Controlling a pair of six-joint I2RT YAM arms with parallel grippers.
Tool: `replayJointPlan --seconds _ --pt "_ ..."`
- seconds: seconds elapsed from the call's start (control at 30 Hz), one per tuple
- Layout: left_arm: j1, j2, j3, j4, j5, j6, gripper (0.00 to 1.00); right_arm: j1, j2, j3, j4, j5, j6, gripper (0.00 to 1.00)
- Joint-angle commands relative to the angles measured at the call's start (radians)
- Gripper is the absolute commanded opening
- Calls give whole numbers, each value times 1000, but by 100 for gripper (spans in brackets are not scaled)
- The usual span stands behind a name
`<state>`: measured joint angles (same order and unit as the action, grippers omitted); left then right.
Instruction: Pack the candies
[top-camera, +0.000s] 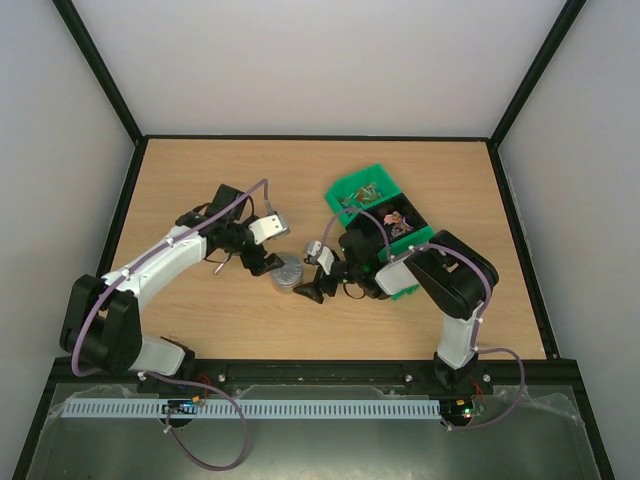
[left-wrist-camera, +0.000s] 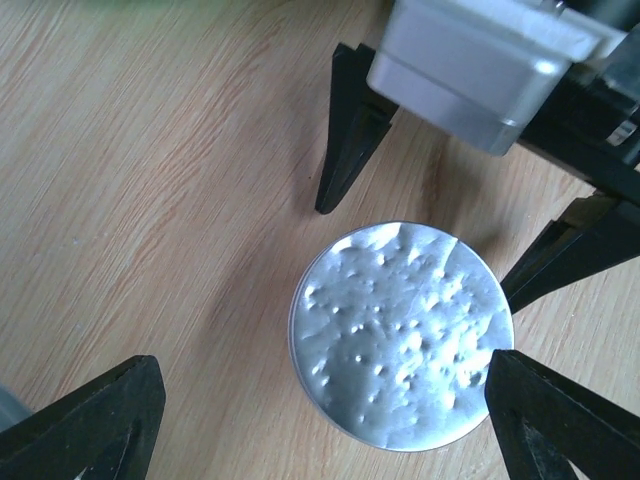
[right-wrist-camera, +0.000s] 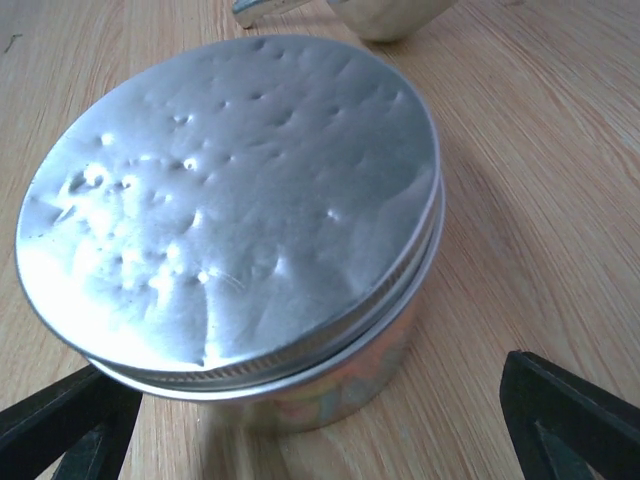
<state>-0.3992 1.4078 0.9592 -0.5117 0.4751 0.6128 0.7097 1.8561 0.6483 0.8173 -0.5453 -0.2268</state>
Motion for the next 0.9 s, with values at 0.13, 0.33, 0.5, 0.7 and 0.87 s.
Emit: replayJointPlan --seconds 0.13,0.33,0.5,0.7,0.87 --pt "-32 24 -8 -13 13 10 96 31 77 35 134 -40 6 98" --pt "-93 13 -47 6 -30 -30 100 45 119 51 183 -39 19 99" --pt "-50 -1 -10 4 6 -81 99 45 107 33 187 -34 20 99" --pt "16 1 101 -116 65 -86 99 41 53 62 53 -105 26 99" --pt "56 -1 155 -217 84 -52 100 42 22 87 -107 -141 -25 99"
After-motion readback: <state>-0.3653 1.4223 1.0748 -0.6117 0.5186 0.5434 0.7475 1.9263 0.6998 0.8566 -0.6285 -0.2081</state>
